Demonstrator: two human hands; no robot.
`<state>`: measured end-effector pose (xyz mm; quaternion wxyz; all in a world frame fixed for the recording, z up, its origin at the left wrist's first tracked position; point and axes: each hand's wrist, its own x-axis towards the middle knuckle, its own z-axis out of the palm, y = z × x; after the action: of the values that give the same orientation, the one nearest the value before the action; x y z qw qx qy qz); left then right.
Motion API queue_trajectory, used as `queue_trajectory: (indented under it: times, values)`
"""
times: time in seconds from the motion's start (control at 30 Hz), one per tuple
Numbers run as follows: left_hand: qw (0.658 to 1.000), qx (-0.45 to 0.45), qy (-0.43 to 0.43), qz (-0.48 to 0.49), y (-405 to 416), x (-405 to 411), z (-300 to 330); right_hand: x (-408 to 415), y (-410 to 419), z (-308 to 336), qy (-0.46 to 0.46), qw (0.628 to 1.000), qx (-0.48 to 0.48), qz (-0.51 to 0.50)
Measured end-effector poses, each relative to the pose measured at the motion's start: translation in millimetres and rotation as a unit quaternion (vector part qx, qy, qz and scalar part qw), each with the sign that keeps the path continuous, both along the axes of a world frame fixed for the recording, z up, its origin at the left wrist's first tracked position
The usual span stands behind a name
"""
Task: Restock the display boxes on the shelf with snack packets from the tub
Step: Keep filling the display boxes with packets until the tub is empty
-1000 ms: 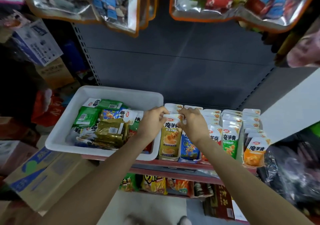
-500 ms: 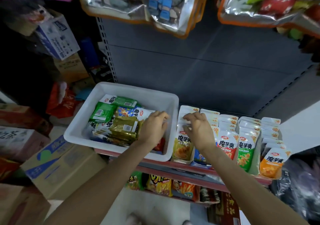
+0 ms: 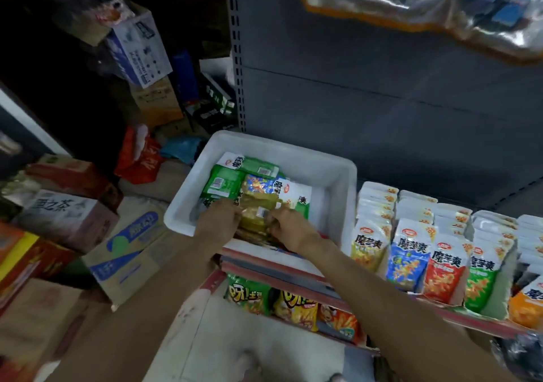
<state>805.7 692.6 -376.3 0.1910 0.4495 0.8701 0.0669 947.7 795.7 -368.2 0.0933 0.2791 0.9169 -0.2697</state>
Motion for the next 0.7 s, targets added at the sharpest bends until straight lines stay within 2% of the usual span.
queue_trajectory:
  times: [0.17, 0.4, 0.53, 0.7]
  values:
    - [1.000, 0.004, -0.006, -0.027, -3, -3, 6, -13, -2, -11, -0.019, 0.998, 0.050, -0.046]
    - [0.999, 0.002, -0.034, -0.018, -7, -4, 11, -9, -8, -11, -0.021, 0.993, 0.117, -0.025]
    - [0.996, 0.035, -0.082, 0.022, -10, -3, 10, -3, 0, 2, 0.056, 0.988, 0.079, -0.119]
    - [0.960, 0.177, -0.153, 0.156, 1, 6, 11, 18, 21, 13, 0.200, 0.945, -0.022, -0.257]
